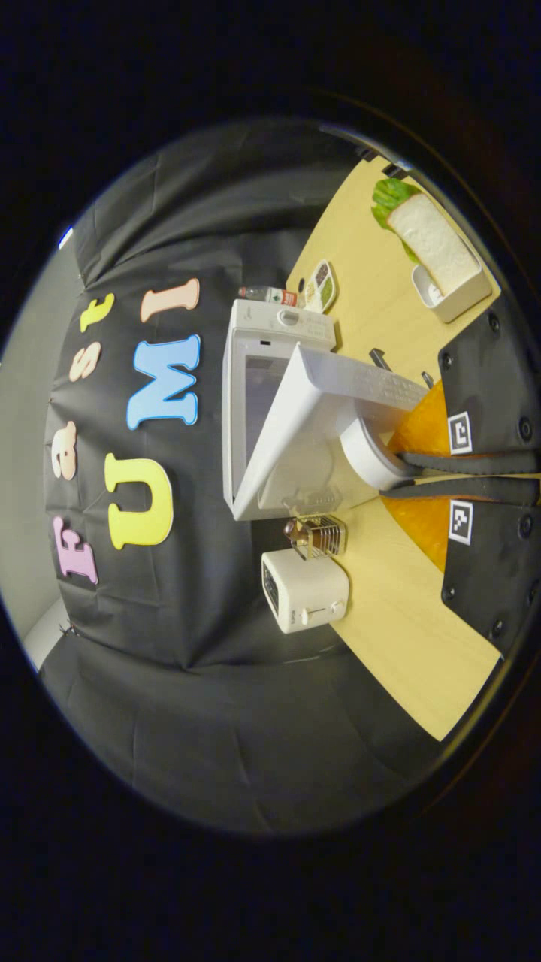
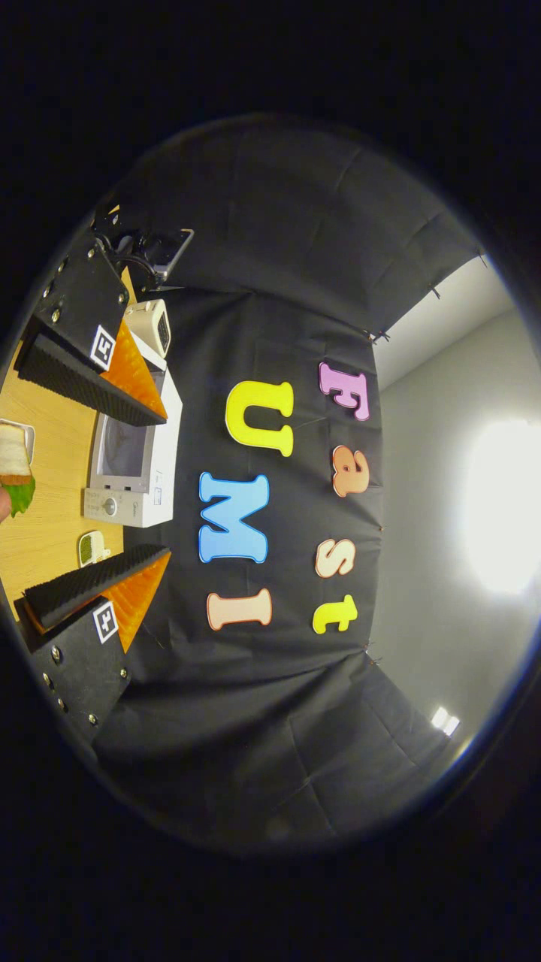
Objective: Open the microwave oven with the left hand, put the food in, and close the microwave oven.
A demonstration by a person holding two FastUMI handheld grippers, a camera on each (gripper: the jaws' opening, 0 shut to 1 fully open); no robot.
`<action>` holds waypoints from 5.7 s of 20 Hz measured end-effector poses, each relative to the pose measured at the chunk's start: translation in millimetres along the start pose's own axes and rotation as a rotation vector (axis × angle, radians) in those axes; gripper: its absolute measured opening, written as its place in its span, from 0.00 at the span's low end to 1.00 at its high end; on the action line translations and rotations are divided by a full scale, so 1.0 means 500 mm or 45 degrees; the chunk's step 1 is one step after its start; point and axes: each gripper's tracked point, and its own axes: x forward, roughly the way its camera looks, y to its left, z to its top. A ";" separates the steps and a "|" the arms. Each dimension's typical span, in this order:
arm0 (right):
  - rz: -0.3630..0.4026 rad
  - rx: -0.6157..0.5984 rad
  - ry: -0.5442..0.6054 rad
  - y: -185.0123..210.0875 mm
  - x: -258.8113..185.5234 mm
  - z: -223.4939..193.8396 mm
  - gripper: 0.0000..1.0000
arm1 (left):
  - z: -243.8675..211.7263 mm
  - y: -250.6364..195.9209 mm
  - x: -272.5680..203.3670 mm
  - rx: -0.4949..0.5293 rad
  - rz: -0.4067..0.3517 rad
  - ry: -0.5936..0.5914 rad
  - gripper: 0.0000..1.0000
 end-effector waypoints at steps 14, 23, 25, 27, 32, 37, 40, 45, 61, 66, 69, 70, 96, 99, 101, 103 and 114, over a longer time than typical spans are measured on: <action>-0.031 -0.015 0.019 0.082 0.004 0.004 0.95 | -0.016 0.126 -0.044 0.019 -0.001 -0.027 0.23; 0.061 0.079 0.191 -0.010 0.036 -0.072 0.96 | 0.117 0.129 -0.241 -0.032 0.184 -0.225 0.94; 0.089 0.122 0.295 -0.029 0.050 -0.117 0.96 | 0.165 0.127 -0.277 -0.058 0.216 -0.286 0.94; 0.126 0.205 0.417 -0.042 0.058 -0.164 0.96 | 0.212 0.116 -0.307 -0.081 0.227 -0.343 0.98; 0.192 0.389 0.676 -0.065 0.076 -0.279 0.96 | 0.330 0.105 -0.359 -0.051 0.287 -0.497 0.98; 0.253 0.436 0.856 -0.064 0.075 -0.386 0.98 | 0.382 0.097 -0.410 -0.068 0.333 -0.569 0.98; 0.305 0.446 0.960 -0.057 0.061 -0.434 0.98 | 0.398 0.089 -0.428 -0.053 0.361 -0.589 0.98; 0.376 0.484 1.120 -0.039 0.022 -0.502 0.98 | 0.407 0.065 -0.446 -0.021 0.391 -0.608 1.00; 0.489 0.733 1.498 0.011 -0.076 -0.617 0.81 | 0.381 0.038 -0.491 -0.055 0.511 -0.606 1.00; 0.507 0.802 1.510 0.014 -0.069 -0.617 0.51 | 0.372 0.029 -0.498 -0.069 0.549 -0.615 0.98; 0.566 0.779 1.515 0.024 -0.077 -0.601 0.30 | 0.377 0.028 -0.499 -0.072 0.554 -0.631 1.00; 0.561 0.776 1.493 0.023 -0.076 -0.594 0.30 | 0.380 0.027 -0.497 -0.072 0.548 -0.635 1.00; 0.157 0.928 0.874 0.190 0.361 -0.489 0.30 | 0.458 0.285 -0.193 -0.057 0.374 -0.640 1.00; 0.119 0.956 0.821 0.220 0.415 -0.501 0.30 | 0.453 0.331 -0.169 -0.049 0.391 -0.620 1.00; 0.068 0.960 0.793 0.229 0.448 -0.518 0.30 | 0.448 0.356 -0.154 -0.051 0.398 -0.608 1.00; 0.033 0.956 0.761 0.237 0.485 -0.530 0.30 | 0.442 0.383 -0.136 -0.048 0.408 -0.587 0.98; -0.008 0.944 0.549 0.285 0.702 -0.572 0.30 | 0.401 0.476 -0.111 0.024 0.480 -0.489 1.00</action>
